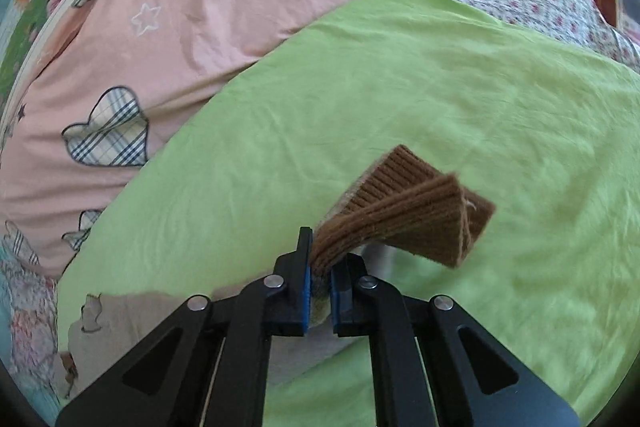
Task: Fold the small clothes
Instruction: 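Grasp the brown sleeve cuff with the right gripper and lift it, then carry the cuff across the sweater body with the right gripper while the left gripper grasps the other cuff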
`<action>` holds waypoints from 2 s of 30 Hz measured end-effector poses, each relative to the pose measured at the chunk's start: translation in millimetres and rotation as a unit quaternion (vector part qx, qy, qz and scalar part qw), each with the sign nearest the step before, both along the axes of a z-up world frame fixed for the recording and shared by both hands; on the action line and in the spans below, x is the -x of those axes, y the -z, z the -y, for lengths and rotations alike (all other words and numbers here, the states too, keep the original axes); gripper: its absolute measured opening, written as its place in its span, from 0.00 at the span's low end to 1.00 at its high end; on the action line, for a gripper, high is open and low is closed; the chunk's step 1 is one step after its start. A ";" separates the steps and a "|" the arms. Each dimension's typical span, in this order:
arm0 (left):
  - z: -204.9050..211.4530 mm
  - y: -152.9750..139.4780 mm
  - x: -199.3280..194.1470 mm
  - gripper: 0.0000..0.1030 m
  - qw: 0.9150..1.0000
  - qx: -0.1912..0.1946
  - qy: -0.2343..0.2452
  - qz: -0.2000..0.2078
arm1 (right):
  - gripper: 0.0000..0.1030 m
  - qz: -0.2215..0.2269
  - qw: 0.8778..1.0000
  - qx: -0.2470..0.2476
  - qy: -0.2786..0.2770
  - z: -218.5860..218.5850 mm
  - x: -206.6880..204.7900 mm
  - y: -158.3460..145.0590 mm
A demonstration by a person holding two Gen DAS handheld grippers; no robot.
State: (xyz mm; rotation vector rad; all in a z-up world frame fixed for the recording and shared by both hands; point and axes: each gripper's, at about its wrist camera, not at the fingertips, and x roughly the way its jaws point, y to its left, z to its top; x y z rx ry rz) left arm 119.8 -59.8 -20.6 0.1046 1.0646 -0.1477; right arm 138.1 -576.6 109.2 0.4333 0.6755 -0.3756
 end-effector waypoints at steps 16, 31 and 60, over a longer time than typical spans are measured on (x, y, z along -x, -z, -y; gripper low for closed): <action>-68.0 -11.2 11.0 0.92 0.996 0.069 -0.059 0.006 | 0.07 -0.025 0.926 -0.060 -0.372 -314.9 -54.1 34.8; -113.4 -10.2 -16.8 0.92 0.985 0.159 -0.068 0.006 | 0.11 -0.118 0.873 -0.107 -0.461 -461.5 -76.8 135.4; -110.8 2.3 -140.7 0.20 0.973 0.220 -0.067 0.032 | 0.67 -0.034 0.962 -0.135 -0.236 -287.3 49.2 84.2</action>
